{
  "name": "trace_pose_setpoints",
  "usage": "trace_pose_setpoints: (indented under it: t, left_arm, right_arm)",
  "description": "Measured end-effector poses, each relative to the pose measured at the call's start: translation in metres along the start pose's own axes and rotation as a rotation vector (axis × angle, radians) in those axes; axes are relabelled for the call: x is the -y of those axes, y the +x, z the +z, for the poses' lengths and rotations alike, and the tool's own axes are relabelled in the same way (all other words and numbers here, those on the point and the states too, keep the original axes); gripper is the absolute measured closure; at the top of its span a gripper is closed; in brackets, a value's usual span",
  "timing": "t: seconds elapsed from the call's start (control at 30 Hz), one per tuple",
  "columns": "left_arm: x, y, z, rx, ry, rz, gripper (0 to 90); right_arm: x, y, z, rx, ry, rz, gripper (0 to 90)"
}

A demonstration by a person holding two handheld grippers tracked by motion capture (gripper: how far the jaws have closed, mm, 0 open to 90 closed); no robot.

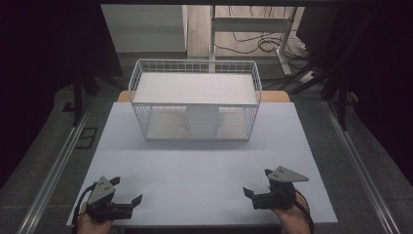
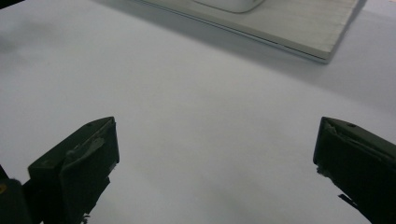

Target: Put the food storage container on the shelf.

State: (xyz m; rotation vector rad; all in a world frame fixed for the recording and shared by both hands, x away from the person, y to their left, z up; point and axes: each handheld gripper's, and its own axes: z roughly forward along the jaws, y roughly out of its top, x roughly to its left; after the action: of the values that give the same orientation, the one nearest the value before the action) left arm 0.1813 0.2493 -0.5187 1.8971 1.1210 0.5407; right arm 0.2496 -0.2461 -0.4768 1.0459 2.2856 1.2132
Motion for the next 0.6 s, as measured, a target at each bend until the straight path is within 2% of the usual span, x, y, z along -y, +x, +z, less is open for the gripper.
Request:
trace_pose_setpoints:
  t: [0.4, 0.6]
  left_arm:
    - [0.01, 0.004, -0.016, -0.027, -0.005, -0.016, 1.5]
    - [0.018, 0.007, -0.024, -0.041, -0.017, -0.034, 1.0]
  right_arm:
    - [0.02, -0.011, -0.025, 0.053, -0.003, 0.042, 0.0]
    - [0.036, -0.016, -0.034, 0.08, 0.02, 0.066, 0.0]
